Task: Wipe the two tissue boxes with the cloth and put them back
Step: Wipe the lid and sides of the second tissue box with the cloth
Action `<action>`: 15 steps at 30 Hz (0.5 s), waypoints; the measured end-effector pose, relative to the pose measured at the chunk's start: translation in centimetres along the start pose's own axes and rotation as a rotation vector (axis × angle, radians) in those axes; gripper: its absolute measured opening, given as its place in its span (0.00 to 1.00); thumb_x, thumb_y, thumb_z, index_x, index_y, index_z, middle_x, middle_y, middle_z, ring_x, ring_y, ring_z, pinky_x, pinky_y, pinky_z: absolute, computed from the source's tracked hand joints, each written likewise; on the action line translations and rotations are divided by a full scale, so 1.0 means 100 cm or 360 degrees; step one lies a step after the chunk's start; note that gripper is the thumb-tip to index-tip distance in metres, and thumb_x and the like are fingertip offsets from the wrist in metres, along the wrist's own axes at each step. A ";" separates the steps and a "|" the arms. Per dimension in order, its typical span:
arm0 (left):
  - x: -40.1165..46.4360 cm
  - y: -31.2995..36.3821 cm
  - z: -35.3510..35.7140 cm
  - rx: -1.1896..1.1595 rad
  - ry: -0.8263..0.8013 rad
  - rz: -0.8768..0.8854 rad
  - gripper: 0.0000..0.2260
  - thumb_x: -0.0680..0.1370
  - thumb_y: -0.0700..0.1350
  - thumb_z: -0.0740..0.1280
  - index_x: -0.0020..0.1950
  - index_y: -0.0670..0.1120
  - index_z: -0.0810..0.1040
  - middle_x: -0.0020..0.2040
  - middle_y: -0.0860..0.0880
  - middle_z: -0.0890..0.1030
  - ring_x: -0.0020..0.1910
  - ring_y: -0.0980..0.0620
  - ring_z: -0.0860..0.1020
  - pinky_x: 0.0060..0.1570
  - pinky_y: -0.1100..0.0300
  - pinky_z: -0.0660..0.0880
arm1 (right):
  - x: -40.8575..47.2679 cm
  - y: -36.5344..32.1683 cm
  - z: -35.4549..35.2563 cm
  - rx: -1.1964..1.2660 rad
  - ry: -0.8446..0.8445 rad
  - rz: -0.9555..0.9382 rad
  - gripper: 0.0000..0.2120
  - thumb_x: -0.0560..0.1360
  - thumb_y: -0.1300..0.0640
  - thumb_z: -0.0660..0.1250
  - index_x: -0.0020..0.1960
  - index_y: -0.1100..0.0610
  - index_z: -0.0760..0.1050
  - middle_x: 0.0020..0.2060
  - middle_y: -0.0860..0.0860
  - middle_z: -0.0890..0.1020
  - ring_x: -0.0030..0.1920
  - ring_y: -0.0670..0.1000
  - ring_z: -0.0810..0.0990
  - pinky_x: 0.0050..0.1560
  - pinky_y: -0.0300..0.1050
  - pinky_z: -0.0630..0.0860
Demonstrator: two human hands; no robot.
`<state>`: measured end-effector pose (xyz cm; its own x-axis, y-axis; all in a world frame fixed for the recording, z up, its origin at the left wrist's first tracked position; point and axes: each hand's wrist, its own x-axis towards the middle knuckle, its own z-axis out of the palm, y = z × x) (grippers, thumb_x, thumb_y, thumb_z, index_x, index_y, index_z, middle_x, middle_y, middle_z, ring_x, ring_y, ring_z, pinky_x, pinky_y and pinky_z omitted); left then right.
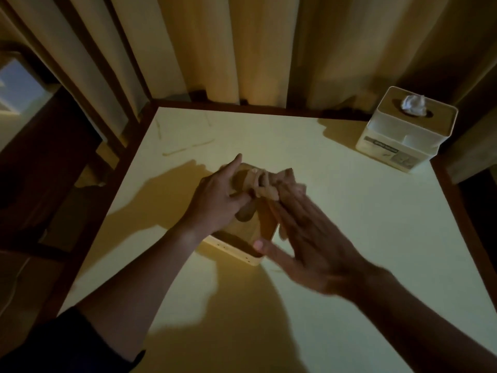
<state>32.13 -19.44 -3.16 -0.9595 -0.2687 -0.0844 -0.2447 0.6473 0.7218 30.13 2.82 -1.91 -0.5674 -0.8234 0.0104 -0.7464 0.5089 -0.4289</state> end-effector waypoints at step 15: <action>0.002 -0.003 -0.001 -0.0065 0.0008 0.0038 0.35 0.79 0.52 0.73 0.83 0.58 0.59 0.78 0.52 0.70 0.75 0.47 0.70 0.72 0.51 0.70 | 0.020 0.024 -0.002 0.0019 0.0043 0.0012 0.39 0.84 0.30 0.49 0.88 0.46 0.42 0.88 0.45 0.48 0.87 0.47 0.45 0.86 0.61 0.52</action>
<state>32.04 -19.78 -3.29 -0.9644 -0.2568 -0.0634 -0.2155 0.6238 0.7512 27.17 2.40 -2.75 -0.5822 -0.8125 0.0313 -0.7381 0.5120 -0.4395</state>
